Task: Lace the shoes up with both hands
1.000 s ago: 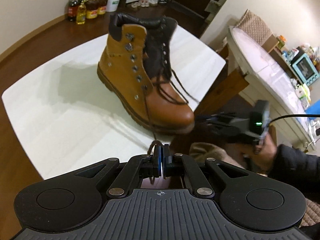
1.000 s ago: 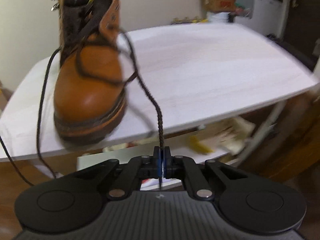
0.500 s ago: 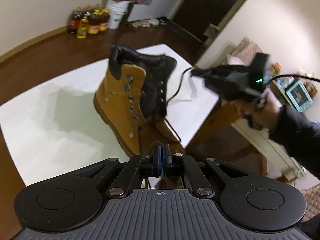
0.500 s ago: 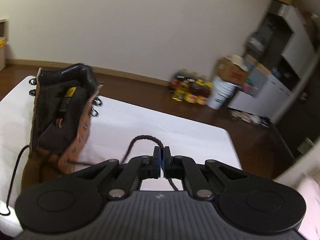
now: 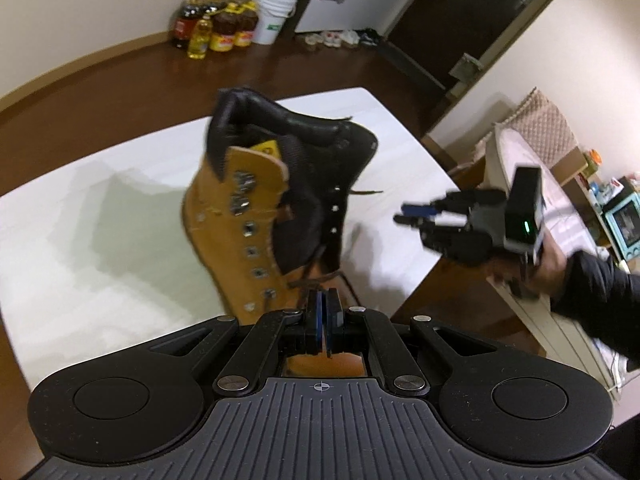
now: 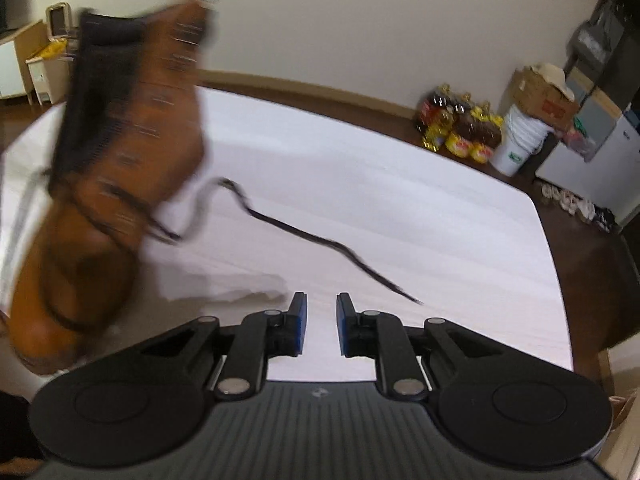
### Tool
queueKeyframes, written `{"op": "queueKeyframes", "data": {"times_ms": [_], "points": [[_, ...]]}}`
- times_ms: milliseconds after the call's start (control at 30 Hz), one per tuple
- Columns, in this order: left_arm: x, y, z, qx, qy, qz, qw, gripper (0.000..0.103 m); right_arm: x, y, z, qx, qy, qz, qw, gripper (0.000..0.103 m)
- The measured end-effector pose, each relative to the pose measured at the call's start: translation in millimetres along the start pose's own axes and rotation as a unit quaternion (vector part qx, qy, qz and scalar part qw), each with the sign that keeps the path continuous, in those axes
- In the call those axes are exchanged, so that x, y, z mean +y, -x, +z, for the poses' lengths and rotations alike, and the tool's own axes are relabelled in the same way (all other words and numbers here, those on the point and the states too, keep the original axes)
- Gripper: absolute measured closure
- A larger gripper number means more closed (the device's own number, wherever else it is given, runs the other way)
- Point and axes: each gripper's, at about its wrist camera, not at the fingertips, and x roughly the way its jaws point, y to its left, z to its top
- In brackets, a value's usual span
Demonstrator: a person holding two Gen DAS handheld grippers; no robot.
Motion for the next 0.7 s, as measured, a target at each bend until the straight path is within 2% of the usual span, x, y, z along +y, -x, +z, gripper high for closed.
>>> {"op": "queueKeyframes", "data": {"times_ms": [100,267,433,567,633,700], "points": [[-0.7,-4.2,1.0,0.003,0.013,0.014,0.9998,0.102,-23.8,-25.6,9.0,0.002,0.037,0.039,0.999,0.086],[0.4,-6.0,-2.8,0.006,0.042,0.041,0.9983,0.102,-38.8,-64.5,26.5,0.017,0.082,0.107,0.991,0.086],[3.1,-7.7,-4.9,0.009,0.068,0.056,0.9961,0.102,-36.4,-82.1,28.3,0.036,0.122,0.141,0.982,0.087],[8.2,-11.1,-11.2,0.025,0.078,0.069,0.9943,0.102,-35.4,-83.0,33.3,0.033,0.118,0.15,0.981,0.087],[11.7,-12.5,-14.6,0.033,0.082,0.075,0.9933,0.102,-35.0,-83.1,32.4,0.037,0.107,0.151,0.982,0.1],[16.2,-13.1,-18.2,0.039,0.085,0.081,0.9924,0.102,-34.4,-79.9,31.8,0.051,0.077,0.154,0.984,0.101]]}}
